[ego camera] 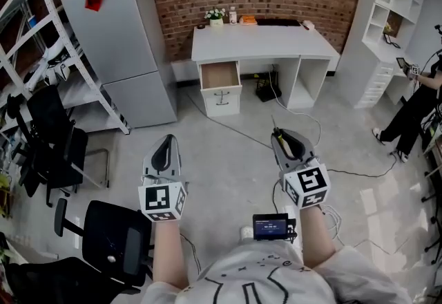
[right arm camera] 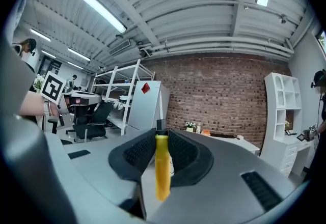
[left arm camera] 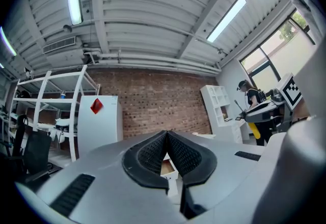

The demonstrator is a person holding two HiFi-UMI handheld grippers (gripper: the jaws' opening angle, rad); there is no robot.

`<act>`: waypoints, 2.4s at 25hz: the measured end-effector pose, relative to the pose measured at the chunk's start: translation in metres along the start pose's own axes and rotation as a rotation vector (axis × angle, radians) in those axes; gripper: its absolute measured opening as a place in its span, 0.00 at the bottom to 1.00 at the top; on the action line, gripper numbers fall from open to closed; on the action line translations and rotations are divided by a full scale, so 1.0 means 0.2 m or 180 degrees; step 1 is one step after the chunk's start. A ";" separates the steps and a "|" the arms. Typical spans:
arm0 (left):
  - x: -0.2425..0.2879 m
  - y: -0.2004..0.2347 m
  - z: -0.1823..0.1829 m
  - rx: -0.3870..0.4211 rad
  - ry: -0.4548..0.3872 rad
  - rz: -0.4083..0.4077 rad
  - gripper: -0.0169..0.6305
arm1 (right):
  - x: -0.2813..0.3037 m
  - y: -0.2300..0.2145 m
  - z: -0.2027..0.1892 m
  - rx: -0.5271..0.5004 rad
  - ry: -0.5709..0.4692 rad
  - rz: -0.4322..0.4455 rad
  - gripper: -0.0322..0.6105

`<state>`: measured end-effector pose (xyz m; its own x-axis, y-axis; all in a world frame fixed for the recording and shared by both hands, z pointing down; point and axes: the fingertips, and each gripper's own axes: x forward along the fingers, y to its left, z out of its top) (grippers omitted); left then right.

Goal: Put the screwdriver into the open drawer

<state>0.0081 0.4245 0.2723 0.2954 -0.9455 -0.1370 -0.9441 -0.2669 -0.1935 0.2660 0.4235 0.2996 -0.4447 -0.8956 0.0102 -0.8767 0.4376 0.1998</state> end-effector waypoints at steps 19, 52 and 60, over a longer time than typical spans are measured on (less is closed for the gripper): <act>0.78 0.03 -0.18 -0.0090 0.0139 0.0202 0.05 | 0.65 -0.49 -0.15 0.0038 0.0098 0.0278 0.17; 2.12 1.19 -0.72 -0.0321 0.0269 0.0138 0.05 | 2.38 -0.56 -0.19 0.0022 0.0371 0.0130 0.17; 2.35 1.29 -0.87 -0.0379 0.0386 0.0082 0.05 | 2.62 -0.62 -0.28 0.0078 0.0500 0.0110 0.17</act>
<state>-0.1227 -0.1219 0.3279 0.2580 -0.9659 -0.0207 -0.9639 -0.2558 -0.0742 0.1515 -0.1045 0.3341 -0.4422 -0.8807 0.1701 -0.8665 0.4684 0.1727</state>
